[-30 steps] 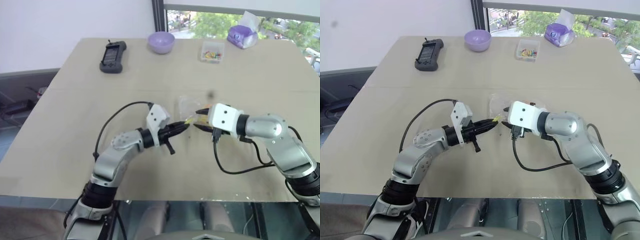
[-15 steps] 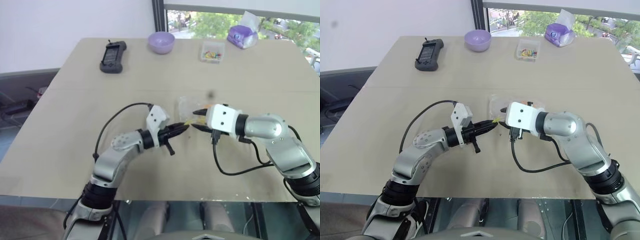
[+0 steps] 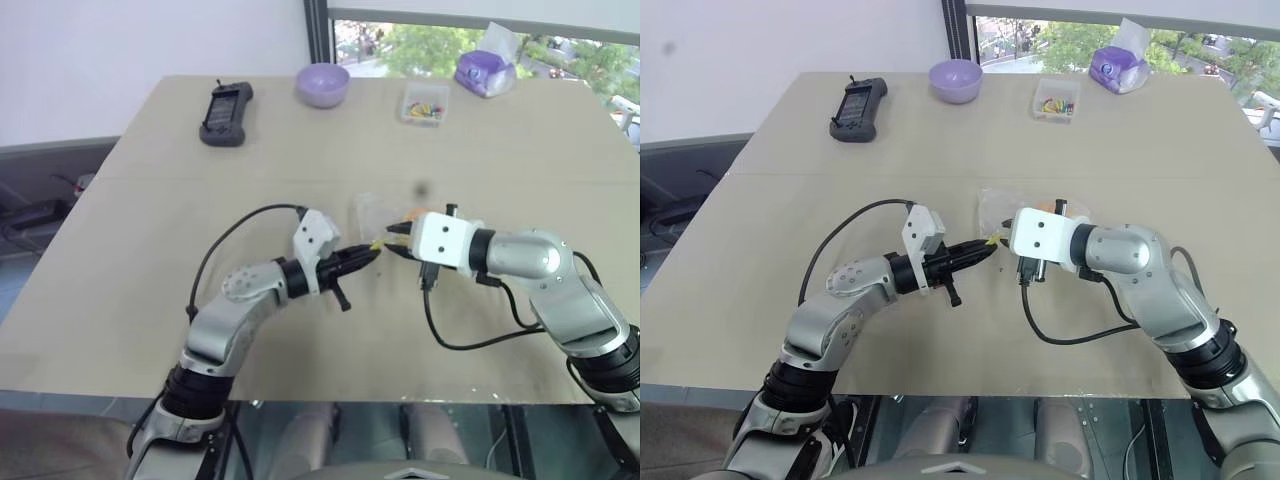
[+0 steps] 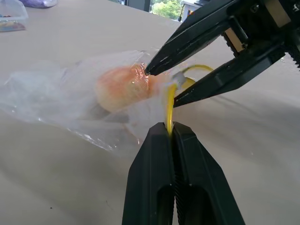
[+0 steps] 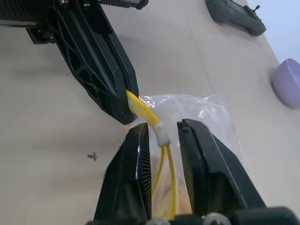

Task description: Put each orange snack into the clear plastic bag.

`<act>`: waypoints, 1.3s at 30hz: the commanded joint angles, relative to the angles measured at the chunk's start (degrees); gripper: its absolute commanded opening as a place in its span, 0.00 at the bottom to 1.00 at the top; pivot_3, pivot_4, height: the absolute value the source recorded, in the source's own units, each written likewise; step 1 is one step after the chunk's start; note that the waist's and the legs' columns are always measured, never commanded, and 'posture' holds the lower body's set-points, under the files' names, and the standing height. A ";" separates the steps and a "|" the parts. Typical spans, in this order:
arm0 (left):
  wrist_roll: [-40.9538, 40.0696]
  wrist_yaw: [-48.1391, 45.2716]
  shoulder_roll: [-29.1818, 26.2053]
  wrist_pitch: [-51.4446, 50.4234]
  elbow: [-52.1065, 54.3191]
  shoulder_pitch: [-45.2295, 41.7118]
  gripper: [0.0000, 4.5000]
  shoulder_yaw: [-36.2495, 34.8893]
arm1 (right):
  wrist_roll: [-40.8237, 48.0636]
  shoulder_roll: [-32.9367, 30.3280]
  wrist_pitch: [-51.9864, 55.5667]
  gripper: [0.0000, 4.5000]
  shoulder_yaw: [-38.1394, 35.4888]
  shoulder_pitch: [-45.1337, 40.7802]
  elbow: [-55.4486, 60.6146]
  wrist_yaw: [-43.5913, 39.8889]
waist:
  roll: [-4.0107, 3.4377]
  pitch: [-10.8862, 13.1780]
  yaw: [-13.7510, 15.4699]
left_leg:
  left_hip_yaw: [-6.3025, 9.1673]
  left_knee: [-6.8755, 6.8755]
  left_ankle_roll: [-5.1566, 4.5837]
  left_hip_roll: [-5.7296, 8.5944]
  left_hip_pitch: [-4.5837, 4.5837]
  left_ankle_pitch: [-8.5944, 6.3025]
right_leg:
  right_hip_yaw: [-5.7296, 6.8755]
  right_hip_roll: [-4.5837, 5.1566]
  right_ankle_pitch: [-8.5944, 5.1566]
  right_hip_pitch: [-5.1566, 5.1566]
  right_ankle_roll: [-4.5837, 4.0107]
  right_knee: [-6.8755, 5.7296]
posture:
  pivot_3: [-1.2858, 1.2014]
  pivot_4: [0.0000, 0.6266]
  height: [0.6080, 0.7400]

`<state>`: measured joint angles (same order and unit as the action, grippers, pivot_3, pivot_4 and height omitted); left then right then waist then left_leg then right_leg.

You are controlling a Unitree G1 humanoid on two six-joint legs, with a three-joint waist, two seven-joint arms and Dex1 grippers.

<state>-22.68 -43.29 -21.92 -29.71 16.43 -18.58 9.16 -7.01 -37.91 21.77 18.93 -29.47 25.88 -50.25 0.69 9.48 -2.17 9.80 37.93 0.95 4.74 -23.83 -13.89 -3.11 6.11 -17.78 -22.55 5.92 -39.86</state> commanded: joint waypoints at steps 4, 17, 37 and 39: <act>-0.74 0.02 -0.04 0.22 2.50 -0.06 0.00 -0.15 | -0.12 -0.08 -0.72 0.22 -1.01 -0.43 1.53 0.16 | 0.00 0.00 0.00 | 0.00 0.00 0.00 0.00 0.00 0.00 | 0.00 0.00 0.00 0.00 0.00 0.00 | 0.52 0.24 1.00; -0.57 0.05 -0.03 0.43 2.23 -0.05 0.00 -0.14 | -0.37 -1.28 -0.83 0.01 -1.42 -0.10 2.00 -0.33 | 0.00 0.00 0.01 | 0.00 0.00 0.00 0.00 0.00 0.00 | 0.00 0.00 0.00 0.00 0.00 0.00 | 0.52 0.24 1.00; 11.09 13.47 -1.59 13.45 -11.62 -4.69 0.00 -7.00 | -5.29 -11.70 0.56 0.01 -5.04 4.01 -3.88 1.38 | 0.02 0.01 0.20 | -0.03 -0.03 0.00 0.03 0.00 0.00 | -0.01 0.01 0.00 -0.01 0.00 0.03 | 0.52 0.24 1.00; 10.99 13.82 -1.61 13.47 -11.45 -4.28 0.00 -6.99 | -6.16 -13.12 1.12 0.01 -5.72 4.04 -5.48 1.94 | 0.02 0.01 0.24 | -0.03 -0.03 0.00 0.02 0.00 0.00 | -0.01 0.01 0.00 -0.01 0.00 0.03 | 0.52 0.24 1.00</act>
<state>-13.15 -33.40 -21.60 -17.38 5.28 -23.26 8.86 -10.57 -48.16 20.67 17.16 -26.28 22.60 -48.67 0.70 9.49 -1.93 9.78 37.90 0.95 4.77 -23.84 -13.89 -3.12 6.12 -17.78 -22.55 5.92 -39.83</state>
